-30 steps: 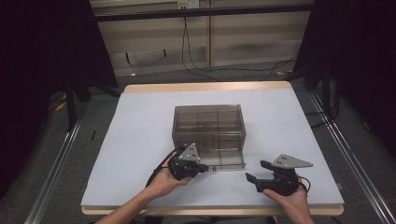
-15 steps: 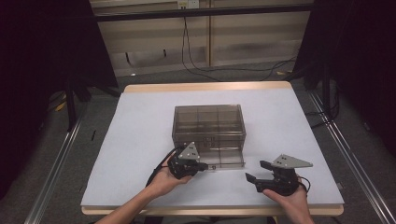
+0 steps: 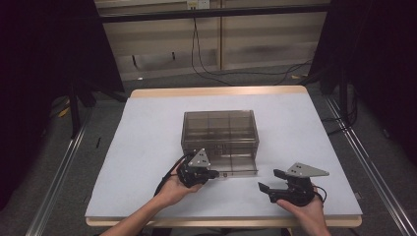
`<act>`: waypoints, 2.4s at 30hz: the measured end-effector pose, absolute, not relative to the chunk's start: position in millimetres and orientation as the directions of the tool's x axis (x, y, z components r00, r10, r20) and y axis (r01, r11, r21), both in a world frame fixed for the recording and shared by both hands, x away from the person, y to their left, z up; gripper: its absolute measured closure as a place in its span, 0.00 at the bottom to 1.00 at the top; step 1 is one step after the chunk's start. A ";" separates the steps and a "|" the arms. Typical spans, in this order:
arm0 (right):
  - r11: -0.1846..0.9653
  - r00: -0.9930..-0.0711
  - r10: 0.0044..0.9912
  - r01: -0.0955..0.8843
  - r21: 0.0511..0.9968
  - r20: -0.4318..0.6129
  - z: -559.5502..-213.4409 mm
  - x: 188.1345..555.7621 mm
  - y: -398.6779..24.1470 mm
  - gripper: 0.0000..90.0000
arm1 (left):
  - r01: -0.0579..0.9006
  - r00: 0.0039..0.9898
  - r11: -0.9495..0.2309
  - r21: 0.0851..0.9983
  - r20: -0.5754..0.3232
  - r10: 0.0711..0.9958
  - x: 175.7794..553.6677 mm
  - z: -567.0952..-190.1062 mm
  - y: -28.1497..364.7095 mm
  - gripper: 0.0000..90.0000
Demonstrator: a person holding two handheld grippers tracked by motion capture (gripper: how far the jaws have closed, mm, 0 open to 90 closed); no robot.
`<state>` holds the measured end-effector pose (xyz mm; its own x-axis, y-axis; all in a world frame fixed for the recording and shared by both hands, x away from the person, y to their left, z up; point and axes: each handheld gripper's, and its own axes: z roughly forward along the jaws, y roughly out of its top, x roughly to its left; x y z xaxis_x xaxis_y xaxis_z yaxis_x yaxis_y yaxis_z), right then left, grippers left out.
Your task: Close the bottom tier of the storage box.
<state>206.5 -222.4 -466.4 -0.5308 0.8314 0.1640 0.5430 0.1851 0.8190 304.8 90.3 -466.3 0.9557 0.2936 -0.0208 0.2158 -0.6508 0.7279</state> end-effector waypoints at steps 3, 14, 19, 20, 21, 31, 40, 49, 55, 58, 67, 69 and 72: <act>0.186 -0.534 0.830 0.538 0.822 0.162 -466.5 206.7 -222.6 0.27 | 0.217 0.954 -0.640 0.737 -0.023 0.298 305.3 -467.0 90.4 1.00; 0.189 -0.536 0.829 0.542 0.819 0.163 -467.1 207.4 -221.6 0.27 | 0.218 0.953 -0.629 0.746 -0.025 0.301 306.3 -467.2 89.9 1.00; 0.190 -0.536 0.828 0.543 0.818 0.164 -467.2 207.6 -221.3 0.27 | 0.221 0.953 -0.629 0.745 -0.028 0.301 307.1 -467.2 90.2 1.00; 0.189 -0.535 0.829 0.543 0.818 0.164 -467.2 207.6 -221.4 0.27 | 0.226 0.952 -0.625 0.748 -0.032 0.306 307.2 -467.5 90.2 1.00; 0.189 -0.536 0.828 0.543 0.818 0.164 -467.1 207.6 -221.5 0.27 | 0.225 0.951 -0.625 0.748 -0.030 0.306 307.6 -467.4 90.3 1.00; 0.187 -0.533 0.830 0.545 0.817 0.166 -466.9 207.3 -222.0 0.27 | 0.232 0.950 -0.626 0.744 -0.034 0.311 310.3 -467.0 91.1 1.00; 0.188 -0.536 0.828 0.544 0.818 0.166 -466.9 207.5 -221.5 0.27 | 0.235 0.947 -0.625 0.744 -0.029 0.321 315.0 -467.1 89.8 1.00; 0.185 -0.534 0.829 0.544 0.818 0.168 -466.7 207.3 -222.0 0.27 | 0.241 0.944 -0.616 0.750 -0.033 0.330 315.3 -467.5 89.2 1.00; 0.187 -0.537 0.827 0.544 0.818 0.169 -466.8 207.6 -221.4 0.27 | 0.258 0.936 -0.613 0.747 -0.036 0.350 319.9 -467.5 90.9 1.00; 0.186 -0.536 0.827 0.544 0.818 0.168 -467.0 207.7 -221.8 0.27 | 0.253 0.938 -0.616 0.746 -0.033 0.346 320.9 -468.0 92.1 1.00; 0.184 -0.534 0.828 0.547 0.817 0.171 -466.8 207.3 -221.9 0.27 | 0.253 0.938 -0.616 0.746 -0.033 0.346 321.0 -468.2 92.1 1.00; 0.184 -0.534 0.828 0.547 0.817 0.172 -466.8 207.4 -222.0 0.27 | 0.252 0.938 -0.617 0.745 -0.032 0.345 321.0 -468.1 92.1 1.00; 0.184 -0.534 0.828 0.547 0.817 0.171 -466.9 207.6 -221.9 0.27 | 0.257 0.936 -0.609 0.750 -0.037 0.350 320.6 -468.9 91.7 1.00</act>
<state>207.6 -221.9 -466.9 -0.5342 0.8279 0.1710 0.5469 0.1843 0.8167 320.6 91.7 -468.9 0.9359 0.3502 -0.0366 0.2574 -0.6095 0.7499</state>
